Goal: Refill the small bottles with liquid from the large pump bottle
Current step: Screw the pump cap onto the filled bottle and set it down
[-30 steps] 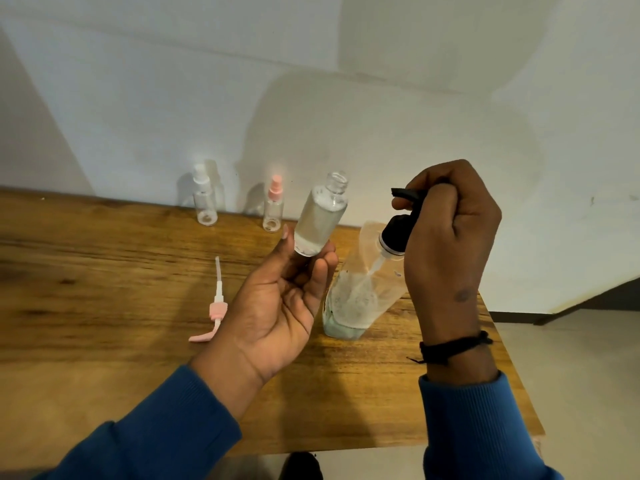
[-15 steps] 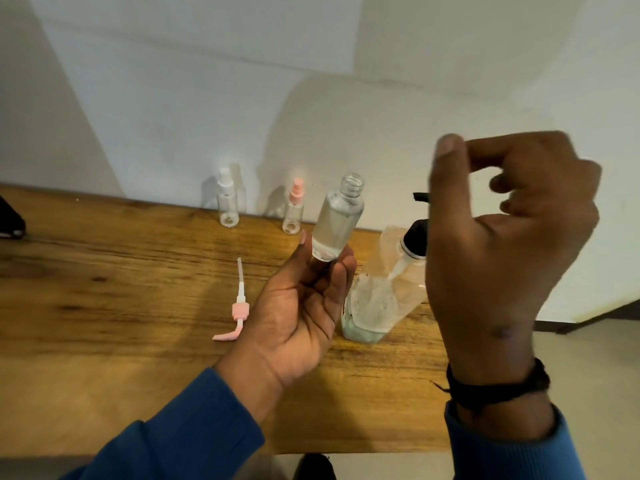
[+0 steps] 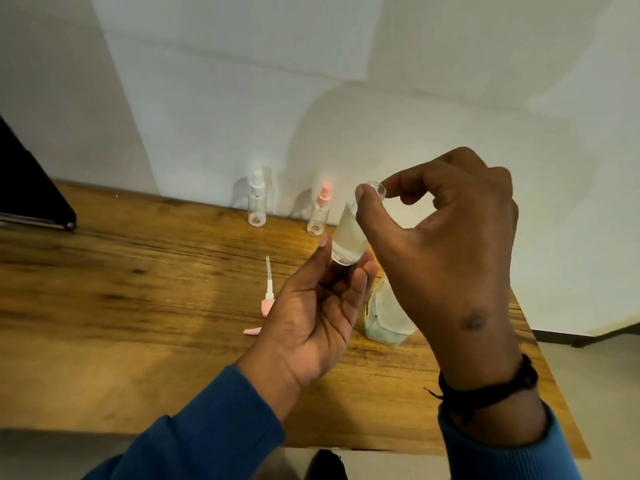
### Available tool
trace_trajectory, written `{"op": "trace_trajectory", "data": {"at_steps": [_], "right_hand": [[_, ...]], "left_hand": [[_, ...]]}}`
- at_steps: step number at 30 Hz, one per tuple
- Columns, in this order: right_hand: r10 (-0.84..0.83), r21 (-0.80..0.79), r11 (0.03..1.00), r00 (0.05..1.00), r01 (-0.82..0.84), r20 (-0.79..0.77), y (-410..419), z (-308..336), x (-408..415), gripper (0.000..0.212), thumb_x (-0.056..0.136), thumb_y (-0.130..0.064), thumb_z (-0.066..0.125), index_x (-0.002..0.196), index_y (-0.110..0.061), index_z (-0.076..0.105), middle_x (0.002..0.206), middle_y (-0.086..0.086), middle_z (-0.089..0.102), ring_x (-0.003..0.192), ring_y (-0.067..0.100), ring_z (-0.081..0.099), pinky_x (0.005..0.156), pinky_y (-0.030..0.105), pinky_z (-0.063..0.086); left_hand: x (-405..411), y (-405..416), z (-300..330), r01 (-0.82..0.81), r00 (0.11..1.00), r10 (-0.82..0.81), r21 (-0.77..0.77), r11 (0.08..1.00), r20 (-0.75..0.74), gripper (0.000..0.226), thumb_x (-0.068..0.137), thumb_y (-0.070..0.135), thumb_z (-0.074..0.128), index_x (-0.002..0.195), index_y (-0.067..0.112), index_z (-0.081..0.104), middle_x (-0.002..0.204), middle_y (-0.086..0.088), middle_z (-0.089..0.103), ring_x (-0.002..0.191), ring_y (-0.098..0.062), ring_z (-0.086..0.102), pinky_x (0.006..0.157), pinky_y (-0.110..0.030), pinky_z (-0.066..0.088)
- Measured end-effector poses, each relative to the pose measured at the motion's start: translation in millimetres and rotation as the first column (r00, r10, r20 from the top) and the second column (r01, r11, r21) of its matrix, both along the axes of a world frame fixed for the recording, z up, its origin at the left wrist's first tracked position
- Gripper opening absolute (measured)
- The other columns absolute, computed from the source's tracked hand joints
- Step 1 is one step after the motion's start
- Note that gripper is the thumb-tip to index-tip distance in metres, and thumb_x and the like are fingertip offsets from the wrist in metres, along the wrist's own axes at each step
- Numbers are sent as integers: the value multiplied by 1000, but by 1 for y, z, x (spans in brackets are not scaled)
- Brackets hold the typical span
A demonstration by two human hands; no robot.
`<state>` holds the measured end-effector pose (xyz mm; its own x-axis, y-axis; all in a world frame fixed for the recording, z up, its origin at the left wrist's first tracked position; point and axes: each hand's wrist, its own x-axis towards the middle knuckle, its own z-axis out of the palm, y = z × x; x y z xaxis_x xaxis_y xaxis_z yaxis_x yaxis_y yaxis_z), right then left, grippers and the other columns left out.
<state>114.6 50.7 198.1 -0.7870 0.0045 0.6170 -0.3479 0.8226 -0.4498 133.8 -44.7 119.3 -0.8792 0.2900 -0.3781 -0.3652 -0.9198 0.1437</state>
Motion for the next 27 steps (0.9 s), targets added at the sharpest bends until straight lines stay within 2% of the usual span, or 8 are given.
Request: {"op": "trace_trajectory", "data": {"at_steps": [4, 9, 13, 16, 19, 21, 24, 27], "right_hand": [[4, -60, 998, 999, -6, -39, -7, 3, -1, 23, 77, -51, 63, 76, -29, 63, 80, -13, 49, 88, 13, 48, 72, 29, 33], [-5, -99, 995, 999, -1, -51, -6, 3, -3, 21, 77, -50, 62, 75, -30, 60, 78, -14, 49, 85, 13, 50, 72, 26, 33], [-9, -109, 994, 998, 3, -58, -4, 2, -5, 21, 77, -51, 61, 75, -30, 60, 79, -13, 51, 85, 14, 51, 72, 29, 37], [-10, -101, 995, 998, 4, -55, -2, 2, -6, 20, 78, -50, 62, 75, -30, 58, 79, -13, 50, 86, 14, 51, 72, 33, 40], [-7, -68, 998, 999, 3, -50, -2, 2, -5, 21, 78, -50, 61, 75, -29, 60, 79, -12, 51, 89, 15, 50, 73, 34, 41], [-17, -34, 999, 999, 16, -46, -3, 2, -4, 23, 78, -51, 61, 76, -28, 62, 80, -11, 51, 92, 16, 49, 73, 35, 39], [-35, 24, 999, 998, 36, -56, -5, 2, -2, 26, 78, -52, 62, 76, -26, 65, 81, -11, 53, 95, 18, 48, 72, 32, 33], [-20, 45, 999, 998, 23, -58, -8, 0, -1, 29, 79, -52, 63, 77, -24, 68, 81, -10, 54, 95, 20, 48, 71, 31, 33]], "left_hand": [[0, -7, -1, 30, 999, -31, -19, 999, -39, 39, 93, 30, 61, 79, -2, 77, 78, -13, 74, 69, -18, 74, 81, -23, 54], [-3, -12, -5, 68, 994, -75, -81, 994, -80, 39, 91, 33, 63, 83, -2, 78, 87, -15, 74, 76, -21, 75, 75, -22, 58], [-4, -12, -4, 25, 988, -65, -272, 962, -140, 43, 84, 42, 66, 98, 3, 75, 92, -14, 74, 80, -21, 74, 82, -28, 57], [-6, -9, -6, -170, 964, 10, -586, 793, -266, 54, 77, 49, 77, 116, 12, 68, 99, -6, 73, 92, -18, 71, 81, -34, 61], [-7, -11, -10, -445, 863, -14, -774, 450, -504, 79, 66, 43, 85, 136, 19, 57, 127, 3, 67, 122, -15, 61, 96, -39, 54], [-7, -12, -8, -571, 791, -73, -776, 267, -607, 80, 69, 39, 87, 139, 20, 53, 131, 5, 65, 126, -12, 58, 100, -40, 52], [-7, -14, -4, -673, 713, -107, -719, 172, -693, 68, 76, 31, 79, 137, 13, 56, 128, 4, 66, 123, -11, 60, 99, -39, 54], [-10, -18, -4, -717, 672, -154, -688, 114, -725, 48, 82, 20, 79, 126, 8, 63, 114, 1, 72, 111, -18, 68, 90, -43, 57]]}}
